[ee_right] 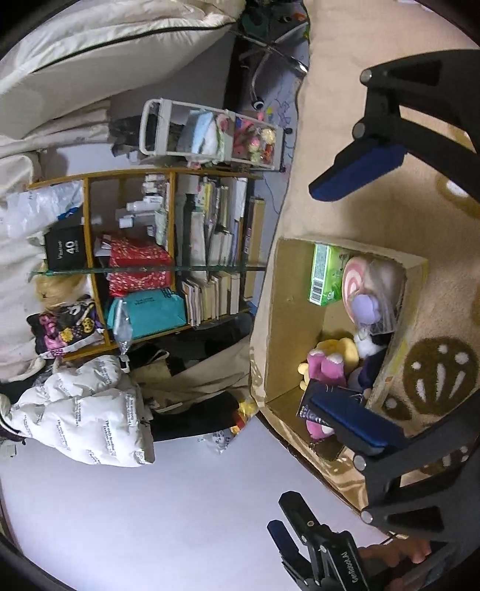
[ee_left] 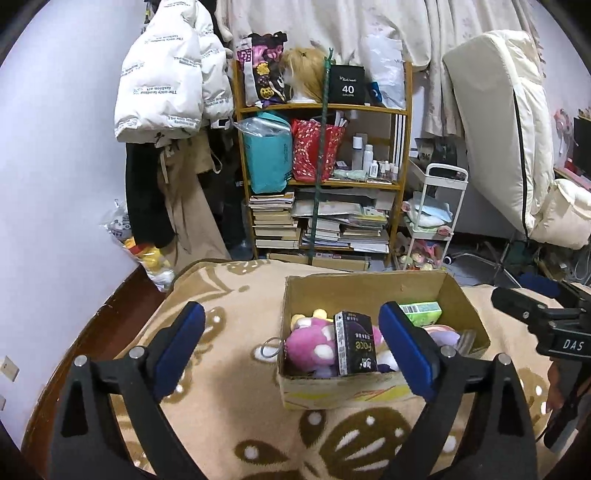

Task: Organize soft objects

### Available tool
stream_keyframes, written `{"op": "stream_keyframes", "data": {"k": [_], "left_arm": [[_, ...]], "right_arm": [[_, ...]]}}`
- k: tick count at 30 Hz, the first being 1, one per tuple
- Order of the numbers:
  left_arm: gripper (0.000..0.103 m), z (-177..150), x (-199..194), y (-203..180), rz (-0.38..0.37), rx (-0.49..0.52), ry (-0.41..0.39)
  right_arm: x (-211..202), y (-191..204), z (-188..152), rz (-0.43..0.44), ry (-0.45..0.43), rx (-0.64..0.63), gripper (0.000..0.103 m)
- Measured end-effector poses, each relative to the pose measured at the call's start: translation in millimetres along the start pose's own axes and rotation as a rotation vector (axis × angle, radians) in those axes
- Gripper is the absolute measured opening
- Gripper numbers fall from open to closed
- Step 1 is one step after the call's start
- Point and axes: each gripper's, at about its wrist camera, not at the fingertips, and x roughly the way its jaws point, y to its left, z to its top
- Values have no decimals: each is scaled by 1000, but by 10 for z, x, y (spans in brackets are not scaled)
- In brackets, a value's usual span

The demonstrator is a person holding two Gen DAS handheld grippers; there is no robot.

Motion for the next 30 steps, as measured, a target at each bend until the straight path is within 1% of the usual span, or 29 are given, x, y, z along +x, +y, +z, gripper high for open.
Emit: {"op": "stream_keyframes", "data": {"k": [3, 4, 6, 14, 16, 19, 25, 30], "left_arm": [[95, -24, -128, 25, 6, 4, -9], [96, -35, -190, 30, 20, 11, -14], [100, -49, -274, 29, 30, 21, -17], [100, -164, -667, 192, 42, -14, -35], [101, -213, -774, 230, 35, -20, -36], [101, -264, -878, 263, 29, -32, -39], [101, -376, -1099, 301, 38, -43, -73], [101, -491, -1222, 271, 30, -28, -94]], "right_arm": [[-157, 29, 15, 4, -22, -2, 103], [-226, 46, 21, 0, -33, -3, 103], [-344, 84, 22, -6, -52, -7, 103], [-824, 203, 5, -19, -122, -26, 103], [-960, 221, -33, -23, -142, -23, 103], [-1106, 257, -56, -24, -148, -29, 103], [-1403, 299, -103, -34, -189, -30, 103], [-1557, 260, -243, -30, -196, -1, 103]]}}
